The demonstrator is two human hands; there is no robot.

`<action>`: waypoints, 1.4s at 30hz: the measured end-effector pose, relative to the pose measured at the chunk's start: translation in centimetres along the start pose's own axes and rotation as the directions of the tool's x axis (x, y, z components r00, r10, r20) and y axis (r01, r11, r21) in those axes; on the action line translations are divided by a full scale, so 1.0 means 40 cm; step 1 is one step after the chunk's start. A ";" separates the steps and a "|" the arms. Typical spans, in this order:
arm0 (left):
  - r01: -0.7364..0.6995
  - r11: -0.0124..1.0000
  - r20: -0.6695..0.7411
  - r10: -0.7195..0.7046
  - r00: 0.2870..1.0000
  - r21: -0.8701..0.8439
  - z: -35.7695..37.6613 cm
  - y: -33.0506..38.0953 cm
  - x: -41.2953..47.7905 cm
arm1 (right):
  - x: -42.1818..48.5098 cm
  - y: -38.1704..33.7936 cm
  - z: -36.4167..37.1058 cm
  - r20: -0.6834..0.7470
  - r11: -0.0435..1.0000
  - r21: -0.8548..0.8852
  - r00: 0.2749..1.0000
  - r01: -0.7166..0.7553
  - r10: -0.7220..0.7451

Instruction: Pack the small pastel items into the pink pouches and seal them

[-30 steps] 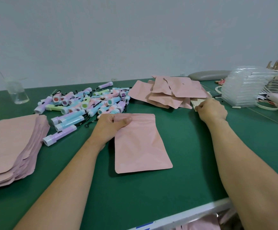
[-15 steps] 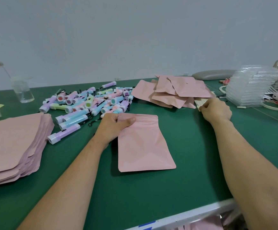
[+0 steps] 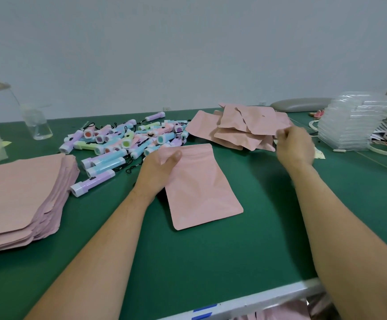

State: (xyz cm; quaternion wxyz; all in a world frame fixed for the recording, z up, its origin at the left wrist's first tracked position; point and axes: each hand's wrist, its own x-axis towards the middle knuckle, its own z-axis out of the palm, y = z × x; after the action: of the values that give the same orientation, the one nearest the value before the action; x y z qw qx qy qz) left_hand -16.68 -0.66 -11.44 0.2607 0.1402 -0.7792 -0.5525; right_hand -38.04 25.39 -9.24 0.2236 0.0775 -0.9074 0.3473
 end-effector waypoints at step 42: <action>-0.119 0.933 -0.628 -0.131 0.767 -0.340 -0.041 -0.002 0.012 | -0.221 -0.217 0.025 0.784 0.722 0.606 0.403 -0.334 -0.472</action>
State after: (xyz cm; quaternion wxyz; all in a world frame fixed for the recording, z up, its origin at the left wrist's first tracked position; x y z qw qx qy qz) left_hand -16.16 -2.24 -10.97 0.5300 0.2726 -0.5277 -0.6052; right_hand -27.95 18.12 -8.78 -0.3389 0.3719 -0.6712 0.5443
